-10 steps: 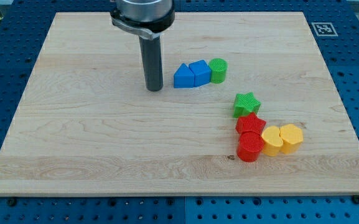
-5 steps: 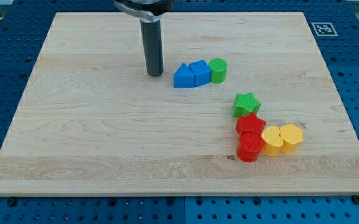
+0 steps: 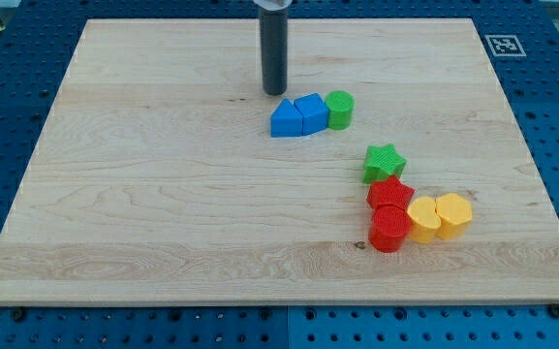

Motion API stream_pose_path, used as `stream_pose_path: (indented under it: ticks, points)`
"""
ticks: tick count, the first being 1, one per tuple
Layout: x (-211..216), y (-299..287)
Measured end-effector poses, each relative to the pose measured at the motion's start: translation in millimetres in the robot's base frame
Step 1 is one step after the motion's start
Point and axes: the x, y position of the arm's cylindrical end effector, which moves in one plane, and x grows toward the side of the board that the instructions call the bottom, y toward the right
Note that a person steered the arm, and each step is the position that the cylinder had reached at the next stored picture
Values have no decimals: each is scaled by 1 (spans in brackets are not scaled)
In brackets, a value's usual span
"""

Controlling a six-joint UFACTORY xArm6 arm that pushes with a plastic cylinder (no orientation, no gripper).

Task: Slide the green circle to the top of the green star

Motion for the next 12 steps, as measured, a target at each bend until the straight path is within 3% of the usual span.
stream_pose_path:
  ticks: [3, 12]
  points:
    - [0, 59]
    - [42, 75]
